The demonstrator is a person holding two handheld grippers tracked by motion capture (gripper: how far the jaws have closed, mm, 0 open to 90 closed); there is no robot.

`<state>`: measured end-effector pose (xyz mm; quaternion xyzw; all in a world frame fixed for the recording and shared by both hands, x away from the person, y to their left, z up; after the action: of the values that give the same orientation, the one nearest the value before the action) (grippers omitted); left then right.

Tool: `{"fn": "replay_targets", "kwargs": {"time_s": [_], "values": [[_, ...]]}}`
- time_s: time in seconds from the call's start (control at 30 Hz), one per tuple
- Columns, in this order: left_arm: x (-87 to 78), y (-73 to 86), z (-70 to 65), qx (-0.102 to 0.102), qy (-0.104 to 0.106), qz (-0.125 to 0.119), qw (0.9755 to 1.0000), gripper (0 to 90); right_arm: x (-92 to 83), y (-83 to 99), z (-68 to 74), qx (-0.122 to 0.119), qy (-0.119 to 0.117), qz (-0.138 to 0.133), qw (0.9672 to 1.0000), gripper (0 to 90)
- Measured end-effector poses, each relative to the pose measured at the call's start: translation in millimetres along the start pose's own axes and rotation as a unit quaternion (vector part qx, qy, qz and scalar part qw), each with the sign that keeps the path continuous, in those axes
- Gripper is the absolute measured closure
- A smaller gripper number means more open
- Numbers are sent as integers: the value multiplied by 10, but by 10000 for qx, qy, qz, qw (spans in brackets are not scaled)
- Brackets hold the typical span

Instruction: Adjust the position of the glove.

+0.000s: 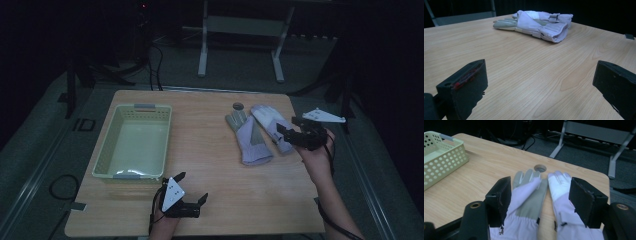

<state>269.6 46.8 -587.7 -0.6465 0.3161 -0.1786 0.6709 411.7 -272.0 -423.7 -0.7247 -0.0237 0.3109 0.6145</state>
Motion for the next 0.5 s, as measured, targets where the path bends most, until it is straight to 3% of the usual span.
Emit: {"fn": "replay_targets", "kwargs": {"time_s": [0.03, 0.2, 0.5], "values": [[-1, 0, 0, -1, 8, -4, 10000, 0, 145, -16, 29, 14, -118, 110, 9999, 379], [0, 0, 0, -6, 27, 2, 10000, 0, 333, -18, 58, -45, -170, 248, 9995, 388], [-2, 0, 2, -18, 62, 0, 10000, 0, 733, 118, 59, 93, -280, 735, 9969, 415]]}}
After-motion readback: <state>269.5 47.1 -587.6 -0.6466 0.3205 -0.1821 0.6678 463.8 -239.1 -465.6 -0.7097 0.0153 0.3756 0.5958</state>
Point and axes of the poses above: each handheld gripper's, and its own axes: x roughly forward along the jaws, y roughly out of its underside, z roughly to its left, the point moved 6 cm from there along x, roughly forward along the jaws, and after that the axes turned 4 degrees about -z, right-handed, at the moved point
